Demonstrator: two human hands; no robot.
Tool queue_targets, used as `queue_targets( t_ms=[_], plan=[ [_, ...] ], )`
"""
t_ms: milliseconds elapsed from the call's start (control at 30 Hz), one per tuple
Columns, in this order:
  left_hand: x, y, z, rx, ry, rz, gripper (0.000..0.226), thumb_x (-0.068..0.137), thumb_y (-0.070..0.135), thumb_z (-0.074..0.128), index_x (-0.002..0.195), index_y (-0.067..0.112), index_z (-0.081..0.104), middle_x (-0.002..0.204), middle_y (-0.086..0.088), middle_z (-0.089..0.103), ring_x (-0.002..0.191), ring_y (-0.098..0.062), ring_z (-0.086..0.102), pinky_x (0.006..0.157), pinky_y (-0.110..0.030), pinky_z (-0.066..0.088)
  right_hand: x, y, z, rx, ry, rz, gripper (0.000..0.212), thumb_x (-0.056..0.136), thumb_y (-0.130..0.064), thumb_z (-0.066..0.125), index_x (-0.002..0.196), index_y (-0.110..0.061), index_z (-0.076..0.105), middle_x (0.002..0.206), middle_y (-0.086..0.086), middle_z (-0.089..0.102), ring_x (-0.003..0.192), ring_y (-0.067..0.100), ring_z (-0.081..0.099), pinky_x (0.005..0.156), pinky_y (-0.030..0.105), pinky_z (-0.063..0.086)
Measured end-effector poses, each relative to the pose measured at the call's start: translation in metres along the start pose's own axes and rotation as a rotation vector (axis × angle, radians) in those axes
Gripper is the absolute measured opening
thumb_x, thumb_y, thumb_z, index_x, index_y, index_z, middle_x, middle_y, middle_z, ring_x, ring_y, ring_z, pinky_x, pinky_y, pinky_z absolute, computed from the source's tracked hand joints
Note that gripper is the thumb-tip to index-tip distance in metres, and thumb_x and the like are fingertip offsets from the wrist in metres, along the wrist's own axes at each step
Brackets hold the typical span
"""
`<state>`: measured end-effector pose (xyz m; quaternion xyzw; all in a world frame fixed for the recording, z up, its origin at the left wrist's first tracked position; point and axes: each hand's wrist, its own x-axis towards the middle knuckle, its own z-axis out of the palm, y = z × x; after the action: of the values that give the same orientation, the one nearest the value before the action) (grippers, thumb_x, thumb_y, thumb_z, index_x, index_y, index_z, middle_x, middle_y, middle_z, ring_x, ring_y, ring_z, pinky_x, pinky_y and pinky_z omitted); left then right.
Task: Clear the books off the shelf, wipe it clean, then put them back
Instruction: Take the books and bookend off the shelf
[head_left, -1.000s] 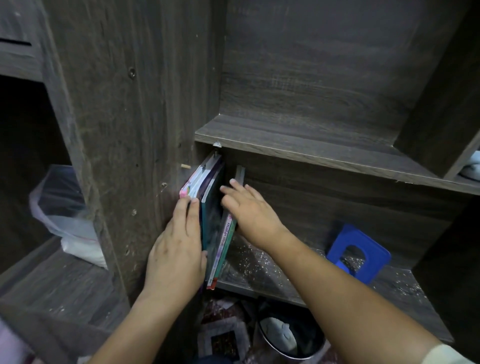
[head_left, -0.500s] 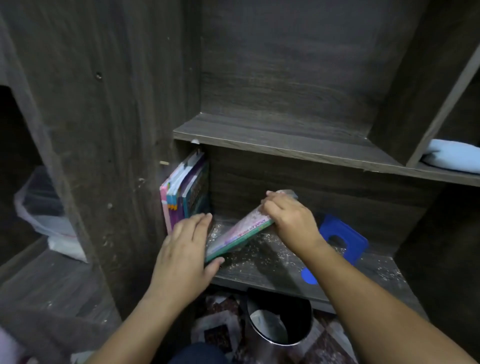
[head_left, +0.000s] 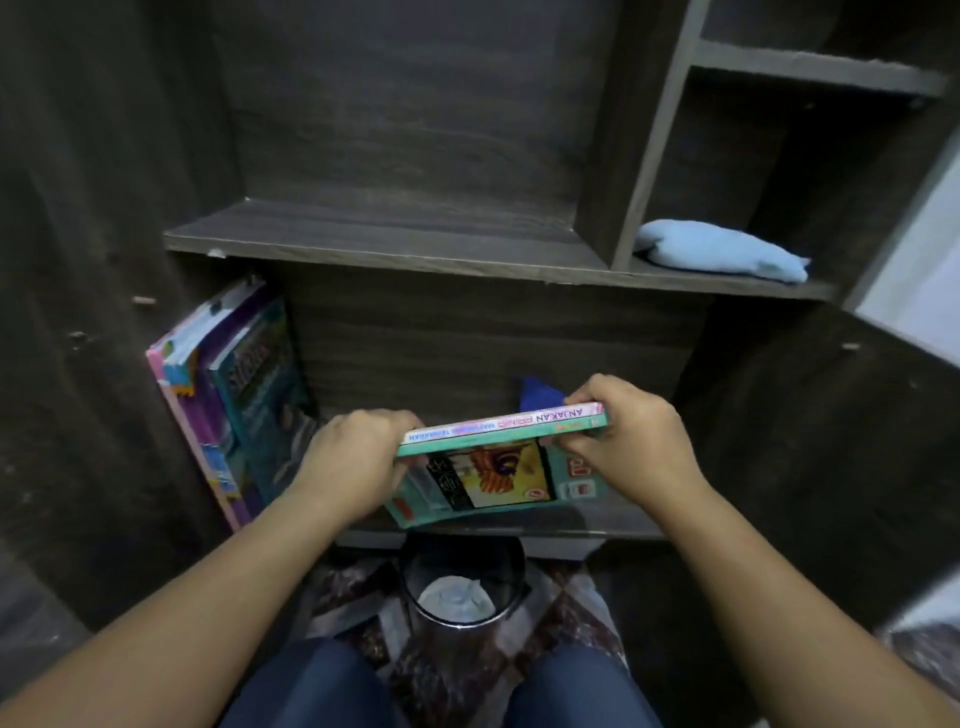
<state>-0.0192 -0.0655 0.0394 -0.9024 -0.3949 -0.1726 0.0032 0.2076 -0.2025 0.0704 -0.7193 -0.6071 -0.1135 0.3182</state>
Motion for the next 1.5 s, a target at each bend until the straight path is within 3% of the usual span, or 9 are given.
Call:
queue_targets(
  t_ms=[67, 167, 267, 500, 800, 933, 1100, 1300, 1500],
  plan=[
    [0.005, 0.023, 0.001, 0.057, -0.025, 0.059, 0.027, 0.087, 0.041, 0.06, 0.114, 0.035, 0.061, 0.106, 0.006, 0.067, 0.097, -0.019, 0.063, 0.078, -0.031, 0.046, -0.012, 0.006, -0.018, -0.202, -0.105, 0.068, 0.022, 0.075, -0.042, 0.075, 0.088, -0.031, 0.061, 0.088, -0.013, 0.064, 0.08, 0.007, 0.061, 0.065, 0.028, 0.048],
    [0.012, 0.06, 0.006, 0.147, -0.078, 0.161, 0.025, 0.088, 0.039, 0.058, 0.111, 0.03, 0.06, 0.107, 0.003, 0.067, 0.098, -0.023, 0.063, 0.078, -0.033, 0.048, -0.029, 0.014, -0.034, -0.404, -0.265, 0.092, 0.021, 0.081, -0.041, 0.066, 0.1, -0.034, 0.058, 0.098, -0.012, 0.064, 0.088, 0.014, 0.063, 0.07, 0.03, 0.052],
    [0.013, 0.1, 0.012, 0.226, -0.122, 0.259, 0.024, 0.09, 0.039, 0.056, 0.111, 0.028, 0.057, 0.107, 0.002, 0.066, 0.098, -0.026, 0.063, 0.076, -0.032, 0.047, -0.047, 0.022, -0.038, -0.438, -0.433, 0.144, 0.028, 0.083, -0.035, 0.063, 0.11, -0.037, 0.057, 0.103, -0.006, 0.064, 0.093, 0.02, 0.063, 0.071, 0.032, 0.049],
    [0.001, 0.176, 0.039, 0.166, -0.193, 0.435, 0.027, 0.091, 0.04, 0.056, 0.113, 0.024, 0.057, 0.106, -0.002, 0.064, 0.099, -0.028, 0.061, 0.077, -0.033, 0.047, -0.085, 0.05, -0.051, -0.486, -0.615, 0.215, 0.033, 0.085, -0.025, 0.06, 0.118, -0.026, 0.06, 0.107, 0.004, 0.062, 0.096, 0.026, 0.061, 0.07, 0.032, 0.041],
    [-0.011, 0.228, 0.067, 0.07, -0.266, 0.553, 0.029, 0.088, 0.047, 0.062, 0.104, 0.023, 0.056, 0.101, -0.001, 0.062, 0.097, -0.024, 0.059, 0.068, -0.032, 0.037, -0.132, 0.086, -0.077, -0.406, -0.729, 0.327, 0.03, 0.087, -0.028, 0.059, 0.116, -0.031, 0.061, 0.094, -0.002, 0.058, 0.078, 0.019, 0.053, 0.065, 0.031, 0.042],
    [-0.016, 0.251, 0.08, 0.022, -0.316, 0.608, 0.032, 0.086, 0.048, 0.064, 0.107, 0.026, 0.058, 0.101, 0.002, 0.063, 0.097, -0.022, 0.06, 0.076, -0.034, 0.045, -0.157, 0.1, -0.087, -0.364, -0.768, 0.395, 0.033, 0.088, -0.026, 0.058, 0.12, -0.033, 0.06, 0.101, -0.002, 0.064, 0.083, 0.018, 0.057, 0.069, 0.032, 0.047],
    [-0.025, 0.291, 0.098, -0.028, -0.405, 0.713, 0.029, 0.085, 0.049, 0.065, 0.104, 0.028, 0.057, 0.1, 0.006, 0.062, 0.093, -0.017, 0.059, 0.069, -0.031, 0.043, -0.2, 0.126, -0.102, -0.312, -0.809, 0.536, 0.034, 0.088, -0.026, 0.06, 0.121, -0.032, 0.061, 0.106, -0.002, 0.067, 0.092, 0.018, 0.063, 0.081, 0.037, 0.055],
    [-0.043, 0.339, 0.131, -0.09, -0.5, 0.818, 0.023, 0.089, 0.041, 0.059, 0.106, 0.025, 0.056, 0.107, 0.003, 0.062, 0.096, -0.022, 0.06, 0.073, -0.033, 0.049, -0.261, 0.174, -0.124, -0.368, -0.878, 0.754, 0.029, 0.082, -0.026, 0.065, 0.11, -0.019, 0.063, 0.106, 0.003, 0.066, 0.089, 0.024, 0.062, 0.078, 0.036, 0.054],
    [-0.055, 0.395, 0.174, -0.117, -0.593, 0.887, 0.011, 0.091, 0.03, 0.054, 0.1, 0.024, 0.056, 0.101, -0.001, 0.062, 0.09, -0.026, 0.061, 0.074, -0.036, 0.051, -0.319, 0.219, -0.141, -0.456, -0.797, 0.84, 0.04, 0.084, -0.013, 0.056, 0.114, -0.039, 0.063, 0.104, -0.002, 0.066, 0.095, 0.022, 0.063, 0.071, 0.031, 0.047]
  ],
)
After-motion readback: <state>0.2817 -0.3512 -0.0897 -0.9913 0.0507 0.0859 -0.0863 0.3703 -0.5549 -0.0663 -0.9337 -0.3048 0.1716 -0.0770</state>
